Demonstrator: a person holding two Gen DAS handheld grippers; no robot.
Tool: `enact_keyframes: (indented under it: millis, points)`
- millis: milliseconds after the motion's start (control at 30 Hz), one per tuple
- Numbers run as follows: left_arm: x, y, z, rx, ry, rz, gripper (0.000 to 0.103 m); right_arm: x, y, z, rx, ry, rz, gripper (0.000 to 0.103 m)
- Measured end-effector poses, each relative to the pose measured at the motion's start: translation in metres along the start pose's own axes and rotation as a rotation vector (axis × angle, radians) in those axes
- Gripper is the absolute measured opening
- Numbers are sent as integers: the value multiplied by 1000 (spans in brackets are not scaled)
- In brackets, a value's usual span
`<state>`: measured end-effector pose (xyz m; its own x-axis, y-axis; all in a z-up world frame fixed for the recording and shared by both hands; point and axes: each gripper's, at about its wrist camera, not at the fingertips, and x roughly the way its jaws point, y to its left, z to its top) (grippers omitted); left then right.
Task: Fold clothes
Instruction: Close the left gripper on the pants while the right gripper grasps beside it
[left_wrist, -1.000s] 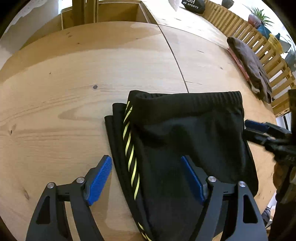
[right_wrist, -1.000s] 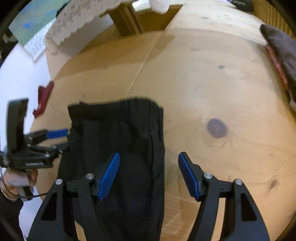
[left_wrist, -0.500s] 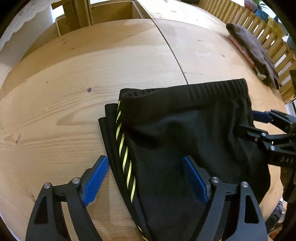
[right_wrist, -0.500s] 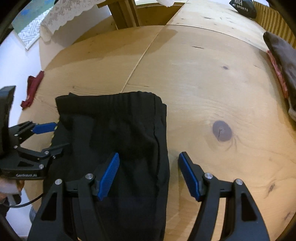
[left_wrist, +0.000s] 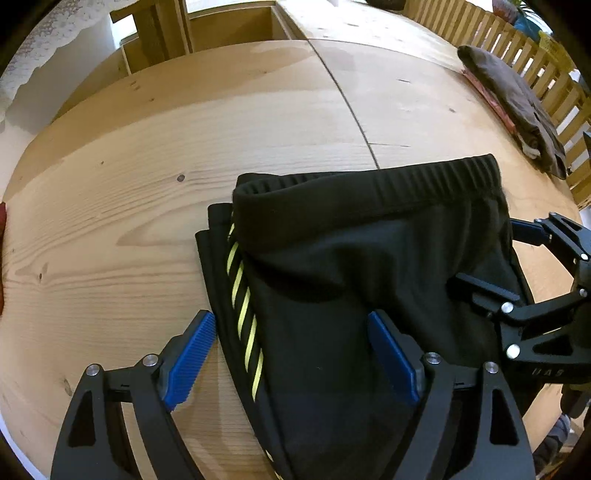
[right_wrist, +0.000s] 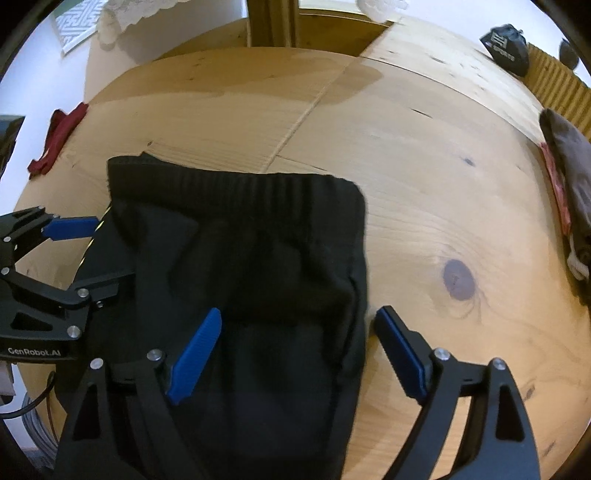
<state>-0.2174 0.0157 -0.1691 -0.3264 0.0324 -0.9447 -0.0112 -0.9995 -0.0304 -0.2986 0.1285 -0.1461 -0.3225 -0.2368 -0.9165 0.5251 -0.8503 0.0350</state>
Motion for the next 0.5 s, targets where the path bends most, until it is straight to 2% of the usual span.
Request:
enact_keyframes:
  millis: [33, 133, 200, 267, 300, 400, 467, 500]
  points:
    - [-2, -2, -2, 7, -10, -1, 79, -2, 3, -1, -17, -13, 6, 82]
    - [-7, -8, -9, 27, -31, -13, 67, -9, 9, -4, -53, -59, 28, 65]
    - [-11, -13, -13, 37, -44, -28, 52, -14, 12, -5, -65, -81, 49, 46]
    - [-15, -18, -18, 55, -63, -59, 37, -18, 13, -7, -63, -102, 82, 31]
    - [-17, -20, -20, 60, -74, -81, 33, -20, 13, -8, -60, -109, 97, 23]
    - [-20, -14, -20, 34, -95, -167, 26, -23, 8, -9, -19, -116, 141, 19]
    - [-21, -7, -18, 4, -101, -227, 13, -25, 0, -9, 38, -119, 211, 18]
    - [-22, -3, -17, -11, -104, -256, 13, -25, -4, -9, 69, -123, 250, 18]
